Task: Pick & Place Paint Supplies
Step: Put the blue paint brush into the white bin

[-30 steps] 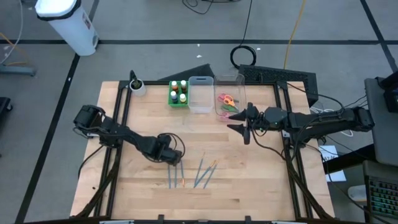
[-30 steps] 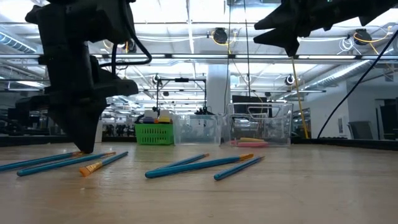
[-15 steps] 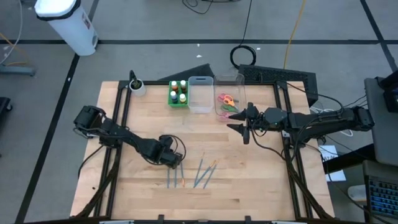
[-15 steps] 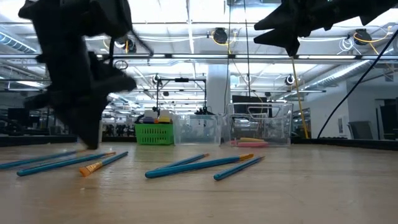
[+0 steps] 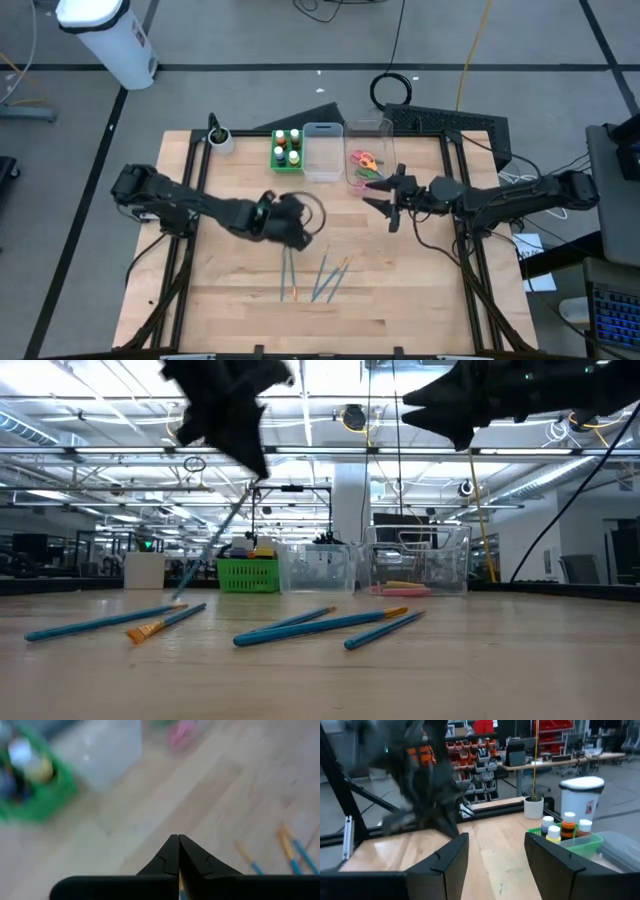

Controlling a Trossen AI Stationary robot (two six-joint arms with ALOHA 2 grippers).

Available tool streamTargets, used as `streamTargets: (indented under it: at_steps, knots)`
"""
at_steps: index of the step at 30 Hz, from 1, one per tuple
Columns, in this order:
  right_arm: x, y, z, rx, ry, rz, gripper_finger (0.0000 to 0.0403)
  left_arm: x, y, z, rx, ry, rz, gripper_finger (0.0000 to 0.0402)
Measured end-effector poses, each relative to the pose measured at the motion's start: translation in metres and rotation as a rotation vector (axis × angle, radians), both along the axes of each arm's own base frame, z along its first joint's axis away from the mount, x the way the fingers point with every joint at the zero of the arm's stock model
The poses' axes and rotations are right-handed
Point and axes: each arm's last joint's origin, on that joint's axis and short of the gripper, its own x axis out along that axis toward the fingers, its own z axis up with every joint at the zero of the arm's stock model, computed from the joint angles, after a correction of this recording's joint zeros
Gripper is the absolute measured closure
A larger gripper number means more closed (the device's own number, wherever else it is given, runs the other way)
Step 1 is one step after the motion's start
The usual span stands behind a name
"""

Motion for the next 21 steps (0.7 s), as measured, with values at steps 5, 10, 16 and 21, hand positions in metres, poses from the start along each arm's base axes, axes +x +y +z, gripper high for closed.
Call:
streamTargets:
  at_steps: [5,10,16,21]
  knots:
    - [0.005,-0.007,-0.01,-0.021,0.018,-0.03,0.0218,0.017,0.024,0.037,0.127,-0.012,-0.103,0.0401]
    - [0.006,-0.017,-0.013,-0.051,0.043,-0.079,0.0218,0.027,0.054,0.071,0.27,-0.017,-0.136,0.0401]
    - [0.005,-0.027,-0.013,-0.101,0.057,-0.122,0.0218,0.033,0.117,0.094,0.366,-0.102,-0.03,0.0401]
    - [0.004,-0.034,-0.013,-0.136,0.069,-0.155,0.0218,0.036,0.182,0.087,0.356,-0.19,0.02,0.0401]
